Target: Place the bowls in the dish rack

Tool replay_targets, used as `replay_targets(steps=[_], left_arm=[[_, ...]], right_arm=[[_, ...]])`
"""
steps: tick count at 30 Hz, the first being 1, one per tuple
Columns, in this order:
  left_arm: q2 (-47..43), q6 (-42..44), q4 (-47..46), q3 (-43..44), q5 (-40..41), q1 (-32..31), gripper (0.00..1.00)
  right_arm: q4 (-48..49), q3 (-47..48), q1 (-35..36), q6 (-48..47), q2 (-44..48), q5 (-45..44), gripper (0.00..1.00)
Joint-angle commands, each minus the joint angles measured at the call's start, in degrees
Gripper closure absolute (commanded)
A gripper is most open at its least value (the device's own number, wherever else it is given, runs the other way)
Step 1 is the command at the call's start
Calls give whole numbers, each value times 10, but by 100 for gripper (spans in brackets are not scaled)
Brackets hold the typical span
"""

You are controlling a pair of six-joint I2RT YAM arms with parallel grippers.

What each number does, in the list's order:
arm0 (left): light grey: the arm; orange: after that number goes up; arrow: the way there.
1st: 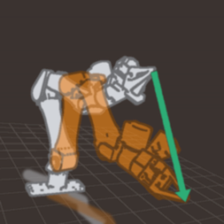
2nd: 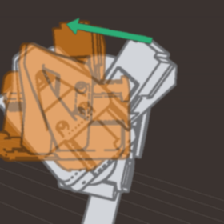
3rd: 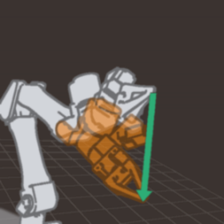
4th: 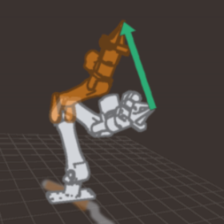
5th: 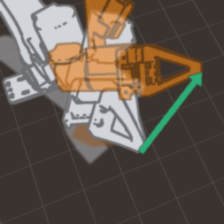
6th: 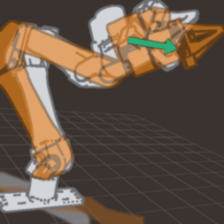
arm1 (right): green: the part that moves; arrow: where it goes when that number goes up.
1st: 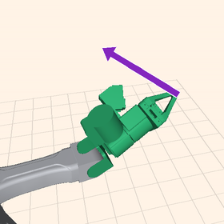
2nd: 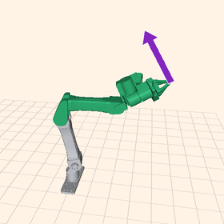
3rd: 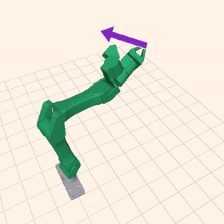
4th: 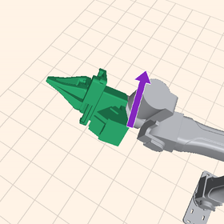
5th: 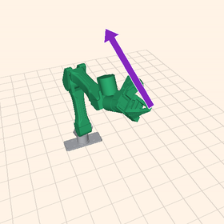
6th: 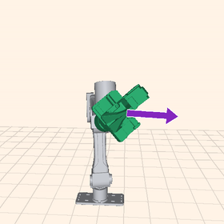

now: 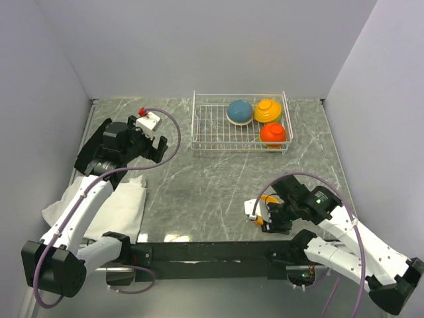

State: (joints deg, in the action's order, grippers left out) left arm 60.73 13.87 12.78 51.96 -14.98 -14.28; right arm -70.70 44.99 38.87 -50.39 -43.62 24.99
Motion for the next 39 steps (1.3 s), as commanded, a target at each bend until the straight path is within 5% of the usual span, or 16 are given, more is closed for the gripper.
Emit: replay_targets(steps=[1,15,25,39], left_arm=[[-18,3,-13,2,-9,13,3],[-10,-4,-28,-11,-20,20,3],[-10,-8,-31,-8,-25,20,2],[7,-37,-37,54,-103,20,3]], right_arm=[[57,-11,32,31,-16,-37,48],[105,-51,67,35,-48,-65,60],[65,14,72,50,-72,-82,99],[52,245,38,87,-124,-109,100]])
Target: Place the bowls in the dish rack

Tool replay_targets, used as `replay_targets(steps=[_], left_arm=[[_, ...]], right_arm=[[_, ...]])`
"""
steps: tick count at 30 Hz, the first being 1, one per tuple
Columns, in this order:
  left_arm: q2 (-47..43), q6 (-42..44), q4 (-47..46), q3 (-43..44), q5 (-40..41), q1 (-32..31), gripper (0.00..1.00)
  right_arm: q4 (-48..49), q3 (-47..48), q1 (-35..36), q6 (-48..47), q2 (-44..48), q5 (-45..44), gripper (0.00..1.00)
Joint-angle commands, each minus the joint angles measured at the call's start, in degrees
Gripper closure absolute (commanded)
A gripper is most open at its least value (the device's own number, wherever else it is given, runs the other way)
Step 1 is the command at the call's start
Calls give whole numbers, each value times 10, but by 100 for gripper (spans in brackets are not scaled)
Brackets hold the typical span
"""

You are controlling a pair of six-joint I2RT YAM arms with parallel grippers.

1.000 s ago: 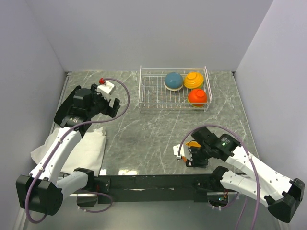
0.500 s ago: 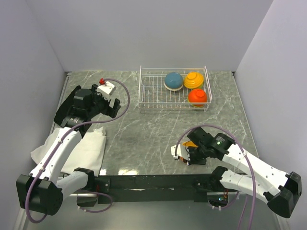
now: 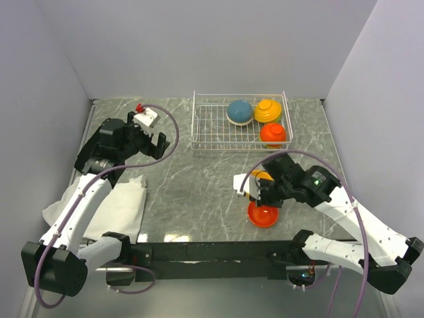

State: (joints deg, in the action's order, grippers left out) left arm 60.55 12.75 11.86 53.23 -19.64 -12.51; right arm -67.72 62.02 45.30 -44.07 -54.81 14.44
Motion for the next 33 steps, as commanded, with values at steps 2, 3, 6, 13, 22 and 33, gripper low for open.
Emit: replay_targets(steps=[2,3,6,13,22,33], left_arm=[[18,-49,-46,47,-75,2,3],[27,-70,-53,48,-84,2,3],[59,-98,-77,68,-117,1,5],[218,-43,-33,270,-117,-28,8],[433,-2,15,475,-107,-63,9],[544,11,16,516,-92,-88,22]], right_arm=[[63,114,-60,55,-32,26,100],[80,122,-73,70,-38,44,100],[165,140,-129,150,-80,116,100],[400,236,-291,412,-244,329,100],[792,319,-374,868,-514,538,100],[817,352,-372,907,-644,563,100]])
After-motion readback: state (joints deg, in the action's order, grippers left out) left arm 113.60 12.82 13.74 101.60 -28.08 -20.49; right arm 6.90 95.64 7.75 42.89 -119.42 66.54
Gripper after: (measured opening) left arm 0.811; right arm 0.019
